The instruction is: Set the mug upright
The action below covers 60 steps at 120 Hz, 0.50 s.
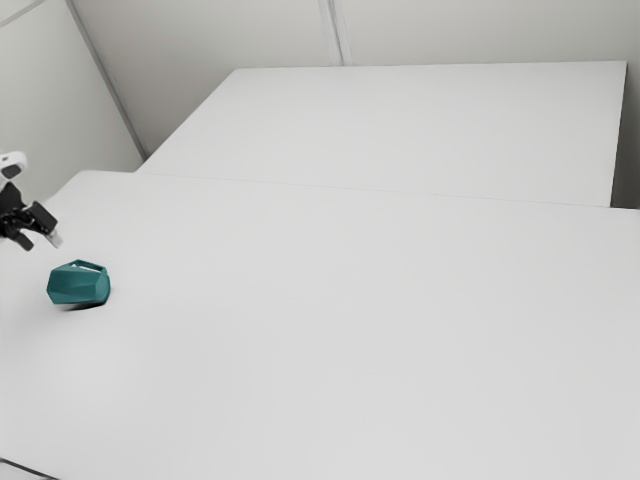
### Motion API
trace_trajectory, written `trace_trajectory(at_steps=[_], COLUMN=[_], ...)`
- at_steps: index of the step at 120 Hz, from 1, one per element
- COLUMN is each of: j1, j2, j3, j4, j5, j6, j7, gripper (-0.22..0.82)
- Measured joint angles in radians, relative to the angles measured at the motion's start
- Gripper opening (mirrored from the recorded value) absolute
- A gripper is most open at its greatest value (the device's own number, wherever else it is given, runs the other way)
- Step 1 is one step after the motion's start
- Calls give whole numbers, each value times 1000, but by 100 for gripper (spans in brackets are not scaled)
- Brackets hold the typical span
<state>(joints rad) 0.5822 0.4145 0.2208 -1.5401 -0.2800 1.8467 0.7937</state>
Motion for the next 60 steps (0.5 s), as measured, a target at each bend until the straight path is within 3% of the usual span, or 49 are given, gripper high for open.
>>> trace_trajectory(at_steps=[29, 60], j1=[131, 324], j2=[42, 135], j3=[-84, -288], j4=[-13, 41], j5=[-33, -41], j6=[1, -3], j7=[123, 232], gripper=[60, 60])
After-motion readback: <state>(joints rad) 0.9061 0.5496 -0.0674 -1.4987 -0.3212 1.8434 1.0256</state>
